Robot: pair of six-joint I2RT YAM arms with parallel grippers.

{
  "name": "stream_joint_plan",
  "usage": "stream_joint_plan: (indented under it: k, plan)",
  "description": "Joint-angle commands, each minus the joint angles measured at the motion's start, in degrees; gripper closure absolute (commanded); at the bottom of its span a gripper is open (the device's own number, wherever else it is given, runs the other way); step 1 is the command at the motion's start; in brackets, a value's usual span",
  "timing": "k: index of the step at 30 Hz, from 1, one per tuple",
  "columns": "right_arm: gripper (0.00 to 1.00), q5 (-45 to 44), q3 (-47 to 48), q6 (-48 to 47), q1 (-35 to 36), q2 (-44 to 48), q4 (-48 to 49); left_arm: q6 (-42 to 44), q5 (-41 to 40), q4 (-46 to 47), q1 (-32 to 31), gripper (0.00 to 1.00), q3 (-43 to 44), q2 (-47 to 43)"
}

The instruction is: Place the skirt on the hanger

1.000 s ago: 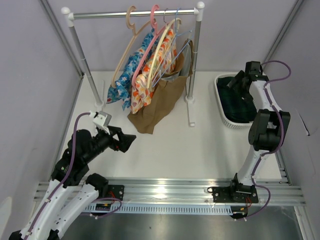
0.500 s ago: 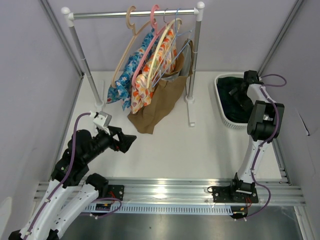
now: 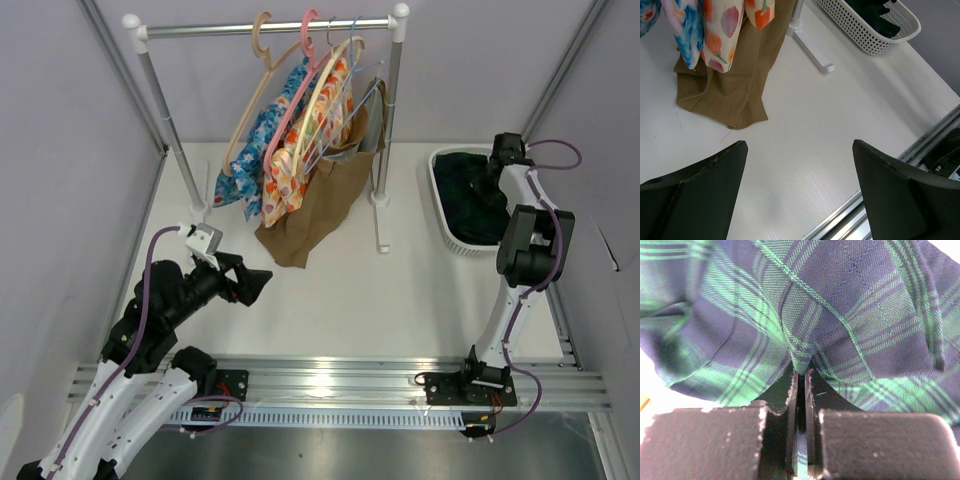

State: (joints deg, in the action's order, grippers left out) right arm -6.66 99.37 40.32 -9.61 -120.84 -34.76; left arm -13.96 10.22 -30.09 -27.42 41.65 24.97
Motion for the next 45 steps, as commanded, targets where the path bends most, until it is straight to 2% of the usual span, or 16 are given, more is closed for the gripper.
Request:
stream_joint_plan:
  k: [1, 9, 14, 22, 32, 43, 45]
  plan:
    - [1.00, 1.4, 4.2, -0.2, -0.3, 8.9, 0.2, 0.7, -0.5, 1.7, -0.4, 0.08, -0.4, -0.4]
    - [1.00, 4.6, 12.2, -2.0, -0.3, 17.6, 1.4, 0.7, -0.6, 1.7, -0.4, 0.08, -0.4, -0.5]
    - [1.00, 8.2, 13.5, -2.1, -0.2, 25.5, 6.9, 0.7, -0.8, 1.6, -0.4, 0.08, -0.4, -0.5]
    - [1.00, 11.4, 21.4, -1.6, 0.5, 32.8, 9.6, 0.7, -0.7, 1.6, -0.4, 0.08, -0.4, -0.5]
    - [1.00, 18.7, 24.5, 0.3, 1.8, 41.3, 11.9, 0.7, -0.6, 1.7, -0.4, 0.07, -0.5, -0.5]
    - [1.00, 28.9, 23.9, 3.6, 2.7, 48.1, 10.6, 0.7, -1.0, 1.6, -0.4, 0.07, -0.3, -0.5]
    - [1.00, 31.9, 20.7, 4.6, 3.9, 49.0, 10.7, 0.7, -1.1, 1.5, -0.4, 0.07, -0.4, -0.5]
